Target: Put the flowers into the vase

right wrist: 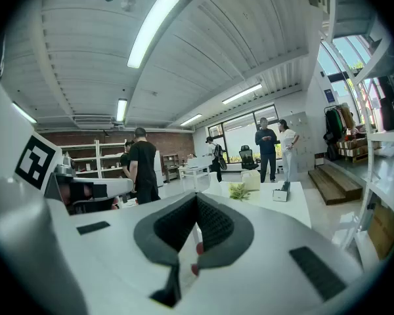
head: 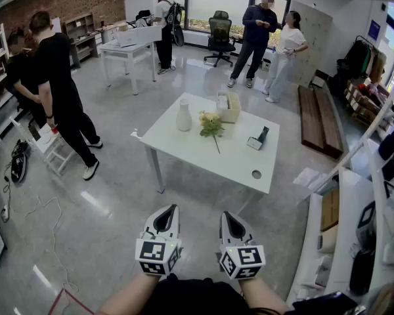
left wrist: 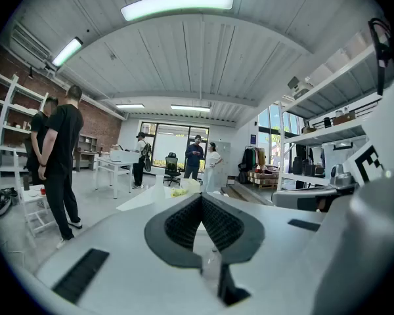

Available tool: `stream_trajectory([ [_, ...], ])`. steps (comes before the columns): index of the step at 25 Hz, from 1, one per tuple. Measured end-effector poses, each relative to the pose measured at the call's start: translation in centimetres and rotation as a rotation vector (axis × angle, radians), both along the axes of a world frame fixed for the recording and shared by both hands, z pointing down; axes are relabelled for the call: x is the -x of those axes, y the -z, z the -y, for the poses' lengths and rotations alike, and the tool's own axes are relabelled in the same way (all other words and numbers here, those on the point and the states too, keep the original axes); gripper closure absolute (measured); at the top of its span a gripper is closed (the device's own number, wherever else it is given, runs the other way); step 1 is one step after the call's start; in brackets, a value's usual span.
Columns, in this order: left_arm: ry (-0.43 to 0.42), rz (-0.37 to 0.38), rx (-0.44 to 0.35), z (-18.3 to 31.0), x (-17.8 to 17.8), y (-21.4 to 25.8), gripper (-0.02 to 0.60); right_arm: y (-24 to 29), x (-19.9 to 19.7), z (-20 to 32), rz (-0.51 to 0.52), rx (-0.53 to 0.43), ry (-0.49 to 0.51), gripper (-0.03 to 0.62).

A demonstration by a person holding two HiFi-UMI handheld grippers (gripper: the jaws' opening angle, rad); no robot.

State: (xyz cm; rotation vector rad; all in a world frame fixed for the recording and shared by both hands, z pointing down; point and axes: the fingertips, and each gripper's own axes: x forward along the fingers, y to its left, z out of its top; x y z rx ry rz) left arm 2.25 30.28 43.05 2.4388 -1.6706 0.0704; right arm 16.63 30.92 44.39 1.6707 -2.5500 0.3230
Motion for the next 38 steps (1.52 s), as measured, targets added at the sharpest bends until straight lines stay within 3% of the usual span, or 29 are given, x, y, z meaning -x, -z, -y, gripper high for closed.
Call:
stream_trajectory([
  [19, 0.001, -0.015, 0.019, -0.2, 0.8, -0.9, 0.578, -0.9, 0.3, 0.3, 0.042, 0.033, 0.005, 0.592],
  [32, 0.025, -0.045, 0.048, 1.4, 8.5, -3.6, 0.578, -2.3, 5.4, 2.8, 0.005, 0.038, -0.035, 0.592],
  [38, -0.008, -0.05, 0.074, 2.6, 8.8, -4.3, 0.578, -2.9, 5.5, 4.0, 0.003, 0.068, -0.066, 0.592],
])
